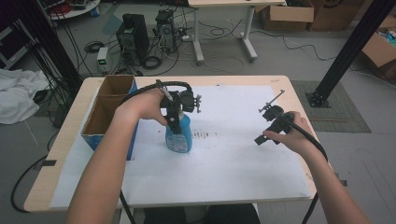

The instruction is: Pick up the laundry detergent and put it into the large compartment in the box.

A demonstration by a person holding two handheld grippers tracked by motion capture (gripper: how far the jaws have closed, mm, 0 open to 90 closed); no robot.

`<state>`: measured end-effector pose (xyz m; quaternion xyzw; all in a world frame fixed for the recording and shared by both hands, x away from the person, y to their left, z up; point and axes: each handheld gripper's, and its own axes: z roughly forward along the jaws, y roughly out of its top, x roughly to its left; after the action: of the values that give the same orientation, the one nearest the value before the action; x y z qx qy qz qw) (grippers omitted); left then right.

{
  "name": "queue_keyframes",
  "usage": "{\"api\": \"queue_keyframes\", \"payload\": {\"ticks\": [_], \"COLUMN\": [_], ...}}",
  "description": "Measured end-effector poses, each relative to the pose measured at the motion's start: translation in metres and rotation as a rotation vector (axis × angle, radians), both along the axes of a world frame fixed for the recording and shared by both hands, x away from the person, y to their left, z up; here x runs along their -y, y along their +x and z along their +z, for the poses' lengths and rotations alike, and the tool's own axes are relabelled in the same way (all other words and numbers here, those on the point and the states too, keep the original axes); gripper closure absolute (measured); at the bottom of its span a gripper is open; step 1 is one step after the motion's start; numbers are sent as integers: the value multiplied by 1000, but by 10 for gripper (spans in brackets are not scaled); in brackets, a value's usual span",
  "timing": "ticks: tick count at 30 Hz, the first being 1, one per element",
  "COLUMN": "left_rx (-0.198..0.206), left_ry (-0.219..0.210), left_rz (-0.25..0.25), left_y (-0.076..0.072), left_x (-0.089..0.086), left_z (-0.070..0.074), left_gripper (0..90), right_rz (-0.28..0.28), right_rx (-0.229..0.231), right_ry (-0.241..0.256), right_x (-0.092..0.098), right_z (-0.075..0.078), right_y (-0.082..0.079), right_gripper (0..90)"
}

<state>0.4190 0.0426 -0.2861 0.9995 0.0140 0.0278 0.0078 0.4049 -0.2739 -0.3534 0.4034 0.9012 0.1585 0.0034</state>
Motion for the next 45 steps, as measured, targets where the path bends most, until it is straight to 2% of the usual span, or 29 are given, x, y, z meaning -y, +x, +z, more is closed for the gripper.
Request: {"api": "queue_keyframes", "payload": {"ticks": [24, 29, 32, 34, 35, 36, 38, 41, 42, 45], "left_rx": [-1, -4, -15, -28, -28, -42, -51, -49, -40, -12], "left_ry": [-16, -21, -44, -51, -51, -56, -63, -73, -77, -94], "left_rz": [-51, -31, 8, 52, 52, 126, 201, 281, 297, 399], "left_y": [-1, 0, 1, 3, 3, 5, 7, 8, 8, 9], "left_x": [-2, -1, -2, -2, -2, -2, -2, -3, -4, -8], "left_z": [1, 4, 12, 19, 19, 28, 38, 55, 62, 80], "left_gripper": [350, 358, 361, 362, 362, 363, 363, 364, 364, 365], "right_rz": [-6, -7, -4, -4, -4, -4, -5, -1, 1, -3], "right_rx": [2, 1, 4, 8, 7, 8, 8, 13, 15, 14], "right_ry": [6, 5, 7, 6, 8, 8, 10, 7, 9, 7], "right_x": [2, 2, 2, 1, 1, 1, 1, 2, 2, 2], "right_z": [-2, -1, 0, 1, 1, 2, 3, 5, 6, 9], "right_y": [1, 1, 1, 0, 0, 0, -1, -1, -1, -2], "right_gripper": [285, 286, 287, 286, 286, 287, 287, 286, 286, 287]}}
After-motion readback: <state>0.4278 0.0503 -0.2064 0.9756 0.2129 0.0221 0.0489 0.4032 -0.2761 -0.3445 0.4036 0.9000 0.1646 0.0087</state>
